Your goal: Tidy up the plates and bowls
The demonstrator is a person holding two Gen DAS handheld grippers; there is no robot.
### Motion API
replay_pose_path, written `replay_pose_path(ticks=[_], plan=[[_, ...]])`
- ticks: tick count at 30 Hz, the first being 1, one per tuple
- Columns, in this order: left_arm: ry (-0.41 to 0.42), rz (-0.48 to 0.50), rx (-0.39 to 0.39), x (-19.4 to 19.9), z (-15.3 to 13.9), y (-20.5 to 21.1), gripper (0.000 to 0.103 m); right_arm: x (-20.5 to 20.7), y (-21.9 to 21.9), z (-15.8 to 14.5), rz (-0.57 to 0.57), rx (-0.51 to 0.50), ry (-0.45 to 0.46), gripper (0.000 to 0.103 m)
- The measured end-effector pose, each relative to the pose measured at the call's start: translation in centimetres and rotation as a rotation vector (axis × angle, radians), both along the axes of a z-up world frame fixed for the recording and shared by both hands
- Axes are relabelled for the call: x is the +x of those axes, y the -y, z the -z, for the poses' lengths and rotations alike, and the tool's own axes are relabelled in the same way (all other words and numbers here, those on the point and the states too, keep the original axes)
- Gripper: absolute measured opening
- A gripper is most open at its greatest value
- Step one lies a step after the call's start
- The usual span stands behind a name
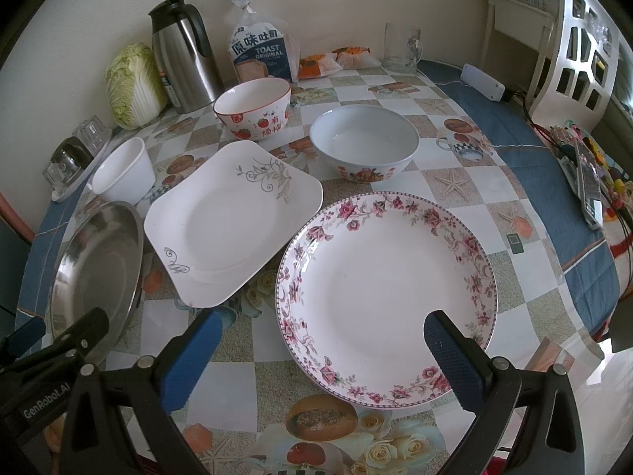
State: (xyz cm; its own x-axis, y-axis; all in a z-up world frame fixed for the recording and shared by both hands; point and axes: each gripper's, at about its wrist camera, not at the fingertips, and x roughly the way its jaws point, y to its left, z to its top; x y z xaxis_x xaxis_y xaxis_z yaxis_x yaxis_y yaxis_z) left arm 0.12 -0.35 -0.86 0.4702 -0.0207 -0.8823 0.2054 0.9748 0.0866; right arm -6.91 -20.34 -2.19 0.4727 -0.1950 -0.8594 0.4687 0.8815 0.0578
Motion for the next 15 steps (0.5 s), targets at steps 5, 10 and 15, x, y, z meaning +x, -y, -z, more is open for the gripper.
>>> replay_pose_path(ticks=[5,10,15], plan=[[0.0,0.0,-0.001,-0.02,0.03,-0.05,0.103,-0.04,-0.02,0.06,0.0,0.0,-0.001,0.103],[0.0,0.0,-0.001,-0.07,0.16,-0.13,0.103,-0.07,-0.05,0.15,0.0,0.001,-0.002,0.103],[0.0,-0.003,-0.003,-0.1,0.29,-0.24,0.103,-0.07,-0.32,0.34,-0.004,-0.003,-0.005,0.103]])
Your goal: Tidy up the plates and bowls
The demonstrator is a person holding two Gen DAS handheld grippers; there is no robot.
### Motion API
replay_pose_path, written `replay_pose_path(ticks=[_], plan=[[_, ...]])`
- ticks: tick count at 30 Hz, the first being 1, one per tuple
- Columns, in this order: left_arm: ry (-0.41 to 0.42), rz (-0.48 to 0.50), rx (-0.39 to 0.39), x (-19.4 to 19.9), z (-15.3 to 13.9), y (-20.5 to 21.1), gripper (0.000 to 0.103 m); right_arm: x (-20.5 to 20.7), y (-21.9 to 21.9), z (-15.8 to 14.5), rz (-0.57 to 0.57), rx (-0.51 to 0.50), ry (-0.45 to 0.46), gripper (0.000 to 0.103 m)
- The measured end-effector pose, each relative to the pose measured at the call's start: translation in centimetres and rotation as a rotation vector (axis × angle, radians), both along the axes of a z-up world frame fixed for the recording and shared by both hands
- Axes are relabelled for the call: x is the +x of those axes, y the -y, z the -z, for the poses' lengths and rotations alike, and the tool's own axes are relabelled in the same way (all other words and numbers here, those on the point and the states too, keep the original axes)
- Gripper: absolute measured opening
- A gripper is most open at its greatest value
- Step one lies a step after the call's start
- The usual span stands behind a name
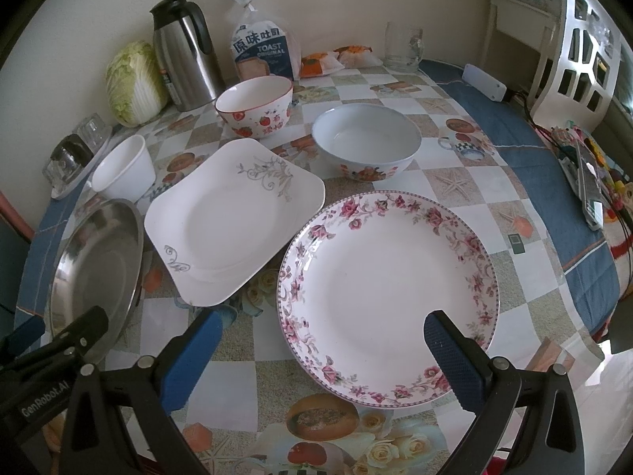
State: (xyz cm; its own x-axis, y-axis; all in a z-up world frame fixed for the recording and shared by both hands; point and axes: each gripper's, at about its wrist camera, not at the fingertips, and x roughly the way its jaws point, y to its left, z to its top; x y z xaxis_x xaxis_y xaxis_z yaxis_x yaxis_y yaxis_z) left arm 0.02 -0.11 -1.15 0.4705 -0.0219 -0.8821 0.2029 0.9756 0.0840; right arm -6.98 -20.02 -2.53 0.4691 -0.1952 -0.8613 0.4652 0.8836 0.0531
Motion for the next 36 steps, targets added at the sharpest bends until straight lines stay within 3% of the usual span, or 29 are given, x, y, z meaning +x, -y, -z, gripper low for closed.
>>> replay_pose_path(ticks=[7,13,20,25,28,31,36], plan=[[0.001,-0.031,-0.05,0.6,-0.3,-1.6,0.103,0.7,-0.7,-0.2,-0.016,-0.009,-0.011,0.103],[0.023,-0.239,-0.225,2.5,-0.6,-8.1,0.103,2.0,-2.6,-0.5,-0.078,-0.005,0.023,0.103],[0.097,-0.406,-0.3,4.0,-0.6,-14.1,0.103,4.1,-4.7,-0.9,-0.131,0.051,0.096,0.103],[0.148,-0.454,-0.302,5.2,-0.2,-16.4,0.103,5.7,-6.4,-1.3,-0.185,0.085,0.148,0.103],[0.175,-0.458,-0.315,5.9,0.3,-17.0,0.103,6.9,-6.9,-0.9,-0.217,0.155,0.157,0.103],[0.175,-0.467,-0.321,6.7,0.7,-17.6,0.103,8.3,-7.5,0.4,-0.257,0.255,0.122,0.103],[0.125,-0.459,-0.357,7.7,1.5,-18.8,0.103,9.3,-9.2,1.4,-0.305,0.257,0.082,0.103]])
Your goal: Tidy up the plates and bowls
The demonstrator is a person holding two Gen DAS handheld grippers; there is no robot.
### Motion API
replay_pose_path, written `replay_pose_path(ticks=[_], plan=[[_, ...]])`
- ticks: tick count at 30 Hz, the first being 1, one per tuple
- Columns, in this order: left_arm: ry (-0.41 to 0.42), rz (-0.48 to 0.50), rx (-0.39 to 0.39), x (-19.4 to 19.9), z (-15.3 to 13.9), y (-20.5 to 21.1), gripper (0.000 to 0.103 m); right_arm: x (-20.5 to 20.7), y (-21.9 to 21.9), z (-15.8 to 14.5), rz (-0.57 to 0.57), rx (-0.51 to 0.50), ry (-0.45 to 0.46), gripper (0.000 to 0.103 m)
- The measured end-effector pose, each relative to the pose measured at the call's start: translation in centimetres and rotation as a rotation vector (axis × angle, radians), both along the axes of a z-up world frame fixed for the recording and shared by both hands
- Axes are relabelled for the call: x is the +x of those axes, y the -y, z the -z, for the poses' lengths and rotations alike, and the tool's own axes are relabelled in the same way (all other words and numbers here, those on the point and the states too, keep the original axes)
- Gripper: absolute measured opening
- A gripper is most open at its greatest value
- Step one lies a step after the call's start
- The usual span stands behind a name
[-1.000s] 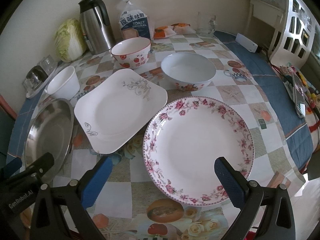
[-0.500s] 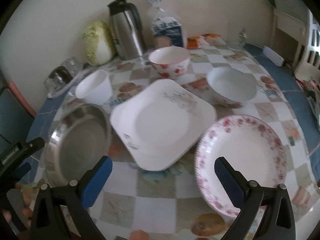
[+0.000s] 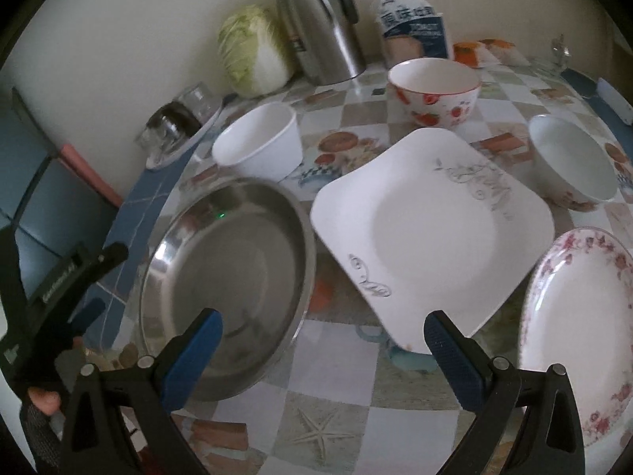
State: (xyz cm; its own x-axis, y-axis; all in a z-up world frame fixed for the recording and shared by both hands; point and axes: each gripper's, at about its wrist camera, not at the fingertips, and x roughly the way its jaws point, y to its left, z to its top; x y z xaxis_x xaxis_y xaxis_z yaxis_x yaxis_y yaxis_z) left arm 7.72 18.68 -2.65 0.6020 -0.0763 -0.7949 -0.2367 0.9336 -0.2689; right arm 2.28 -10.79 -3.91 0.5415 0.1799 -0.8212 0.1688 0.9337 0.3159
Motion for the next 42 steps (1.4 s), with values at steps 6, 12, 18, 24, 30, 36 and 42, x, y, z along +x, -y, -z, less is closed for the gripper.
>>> replay_pose_path(ticks=[6,12,18,24,30,36,42], plan=[[-0.022,-0.014,0.016,0.6,0.8,-0.6,0.103,0.1,-1.2,0.3,-0.033,-0.01,-0.001,0.091],[-0.062,-0.003,0.009,1.7,1.8,-0.8,0.089,0.6,-1.6,1.0,-0.04,0.023,-0.025,0.079],[-0.116,0.009,-0.012,2.9,3.1,-1.0,0.058,1.0,-1.5,1.9,-0.033,0.118,-0.034,0.059],[-0.138,0.021,-0.007,3.8,3.9,-1.0,0.044,1.8,-1.6,3.5,-0.033,0.144,-0.086,0.031],[-0.156,0.026,0.026,4.8,4.7,-0.9,0.034,2.5,-1.4,4.4,-0.028,0.134,-0.098,0.015],[-0.174,0.027,0.024,5.3,5.8,-1.1,0.033,3.3,-1.3,5.0,-0.025,0.134,-0.102,0.013],[-0.156,0.049,0.064,5.3,5.8,-0.5,0.033,3.8,-1.4,5.6,-0.039,0.145,-0.105,0.013]])
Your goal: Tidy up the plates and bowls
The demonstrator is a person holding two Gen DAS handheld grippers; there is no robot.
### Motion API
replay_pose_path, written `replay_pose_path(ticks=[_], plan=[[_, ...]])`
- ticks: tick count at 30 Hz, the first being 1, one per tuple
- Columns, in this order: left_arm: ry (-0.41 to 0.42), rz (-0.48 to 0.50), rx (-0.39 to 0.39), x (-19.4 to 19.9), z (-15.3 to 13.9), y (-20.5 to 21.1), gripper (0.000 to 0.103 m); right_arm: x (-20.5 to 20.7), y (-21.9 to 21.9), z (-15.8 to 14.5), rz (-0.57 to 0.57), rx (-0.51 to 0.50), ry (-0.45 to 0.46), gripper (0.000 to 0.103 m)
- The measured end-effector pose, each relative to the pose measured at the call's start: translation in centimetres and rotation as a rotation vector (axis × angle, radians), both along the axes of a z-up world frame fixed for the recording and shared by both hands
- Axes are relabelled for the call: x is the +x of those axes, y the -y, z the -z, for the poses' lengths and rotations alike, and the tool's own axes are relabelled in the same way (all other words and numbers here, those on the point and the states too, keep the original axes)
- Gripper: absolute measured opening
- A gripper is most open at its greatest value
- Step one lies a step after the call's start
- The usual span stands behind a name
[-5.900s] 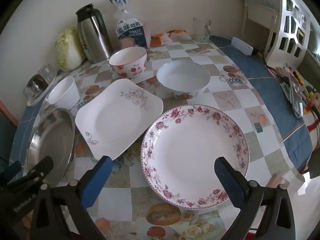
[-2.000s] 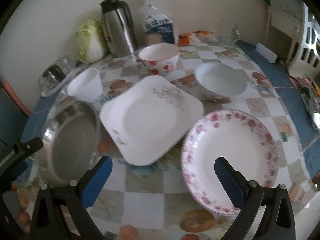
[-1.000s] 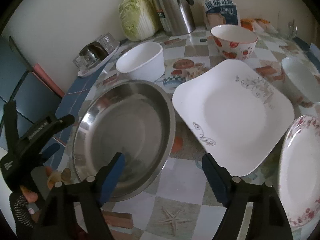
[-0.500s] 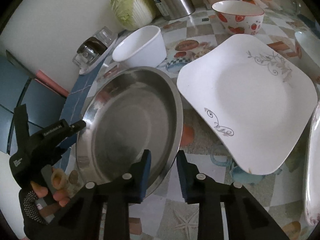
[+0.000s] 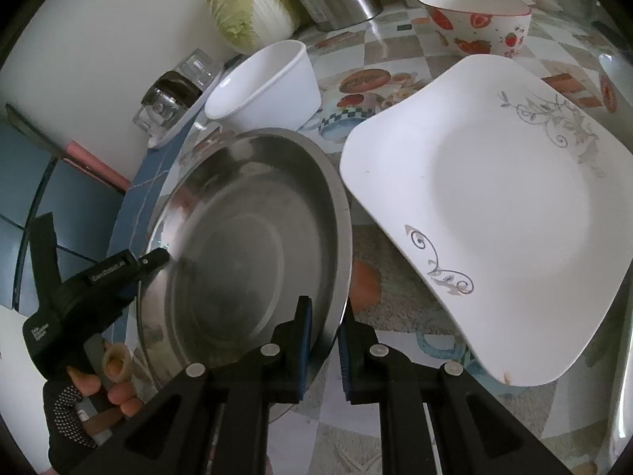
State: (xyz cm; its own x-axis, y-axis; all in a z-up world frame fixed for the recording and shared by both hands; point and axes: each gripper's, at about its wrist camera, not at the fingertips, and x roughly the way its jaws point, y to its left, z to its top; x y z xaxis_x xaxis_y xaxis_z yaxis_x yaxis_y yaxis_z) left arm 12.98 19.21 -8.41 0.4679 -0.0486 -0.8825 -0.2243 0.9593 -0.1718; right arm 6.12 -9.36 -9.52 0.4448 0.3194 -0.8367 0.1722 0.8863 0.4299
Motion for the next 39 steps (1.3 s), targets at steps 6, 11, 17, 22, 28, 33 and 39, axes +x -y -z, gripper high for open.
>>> replay_pose_path(ticks=[6,11,17,22,28,33,39], plan=[[0.012,0.018,0.028,-0.6,-0.9,0.3,0.03,-0.1,-0.7,-0.6,-0.038,-0.08,0.014,0.014],[0.047,0.006,0.018,-1.6,-2.2,-0.2,0.029,-0.5,-0.8,-1.7,-0.055,-0.093,0.05,0.014],[0.103,-0.006,0.027,-3.2,-4.5,-0.6,0.029,-1.1,-1.4,-3.5,-0.093,-0.125,0.109,0.014],[0.171,-0.019,0.027,-4.4,-6.8,-0.2,0.029,-2.0,-1.4,-5.7,-0.123,-0.143,0.183,0.015],[0.235,0.025,0.038,-5.0,-9.0,2.2,0.029,-2.9,-0.1,-7.7,-0.128,-0.183,0.25,0.015],[0.25,0.072,0.041,-5.1,-10.1,4.7,0.029,-3.6,2.0,-8.9,-0.101,-0.192,0.279,0.015],[0.272,0.184,0.108,-5.4,-11.6,9.5,0.029,-4.8,5.6,-9.8,-0.029,-0.201,0.301,0.015]])
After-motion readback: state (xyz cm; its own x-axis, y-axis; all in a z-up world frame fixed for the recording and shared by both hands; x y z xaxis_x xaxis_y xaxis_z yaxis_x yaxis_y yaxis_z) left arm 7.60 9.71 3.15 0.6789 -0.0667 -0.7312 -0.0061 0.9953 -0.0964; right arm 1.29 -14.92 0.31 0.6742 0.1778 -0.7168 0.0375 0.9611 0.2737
